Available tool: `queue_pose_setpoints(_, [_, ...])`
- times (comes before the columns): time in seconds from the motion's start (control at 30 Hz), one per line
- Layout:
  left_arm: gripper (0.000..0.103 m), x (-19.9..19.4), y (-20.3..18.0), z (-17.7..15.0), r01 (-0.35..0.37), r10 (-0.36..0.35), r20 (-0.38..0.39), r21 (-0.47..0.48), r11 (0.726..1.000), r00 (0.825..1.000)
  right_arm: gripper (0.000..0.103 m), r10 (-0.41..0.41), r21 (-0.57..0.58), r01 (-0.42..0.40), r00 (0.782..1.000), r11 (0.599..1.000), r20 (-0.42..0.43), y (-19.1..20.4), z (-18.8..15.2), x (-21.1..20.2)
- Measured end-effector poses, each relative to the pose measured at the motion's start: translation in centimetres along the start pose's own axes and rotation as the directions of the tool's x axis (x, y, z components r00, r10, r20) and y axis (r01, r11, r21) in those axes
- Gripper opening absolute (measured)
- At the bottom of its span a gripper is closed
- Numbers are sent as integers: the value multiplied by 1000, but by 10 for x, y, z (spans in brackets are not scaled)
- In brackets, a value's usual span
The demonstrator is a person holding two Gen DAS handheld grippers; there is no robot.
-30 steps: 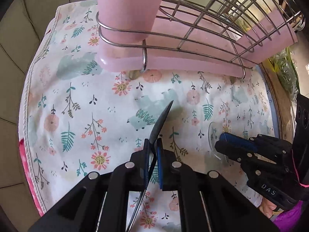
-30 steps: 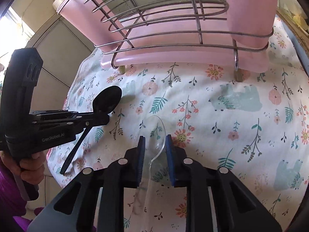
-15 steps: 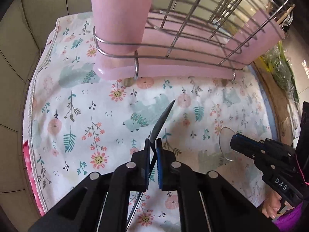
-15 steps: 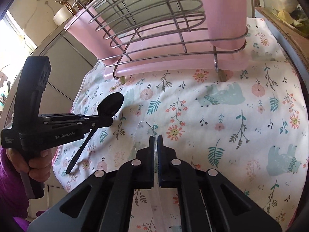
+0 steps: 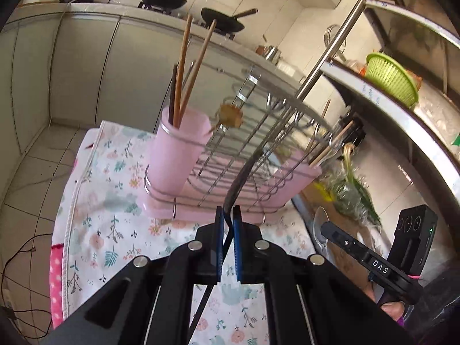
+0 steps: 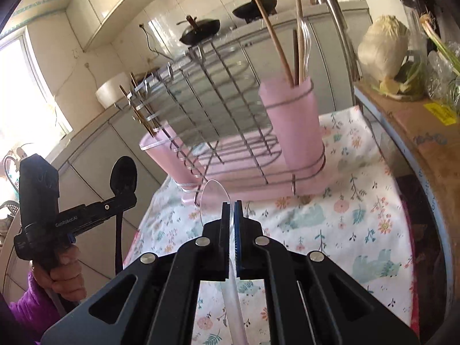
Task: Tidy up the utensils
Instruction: 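Carry the black spoon and clear spoon over the pink cup and release them inside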
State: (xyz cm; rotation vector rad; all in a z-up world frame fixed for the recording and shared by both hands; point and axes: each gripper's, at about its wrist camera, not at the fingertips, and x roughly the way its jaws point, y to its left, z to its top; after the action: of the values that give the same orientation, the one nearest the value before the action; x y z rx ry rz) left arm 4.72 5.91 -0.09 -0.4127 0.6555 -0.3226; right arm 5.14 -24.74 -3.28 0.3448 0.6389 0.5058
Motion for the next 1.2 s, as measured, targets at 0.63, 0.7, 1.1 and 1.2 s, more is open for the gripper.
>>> queue_pose_setpoints(0.63, [5,-38,-14,96,183,-163,402,-11,983,901,3,75,-87,-35,858,996,509,7,126,-32])
queue_pose_setpoints(0.7, [5,-33,-11,103,195,-170,414,-18,981,894,3,59,-100,-5,838,995,542,7,133,-23])
queue_pose_setpoints(1.1, [5,1,16,121,197,-160,430,-43,979,888,3,1,-150,112,799,982,601,-8,140,34])
queue_pose_setpoints(1.2, [5,8,20,123,199,-159,433,-47,979,887,3,-4,-155,121,801,980,599,-13,137,42])
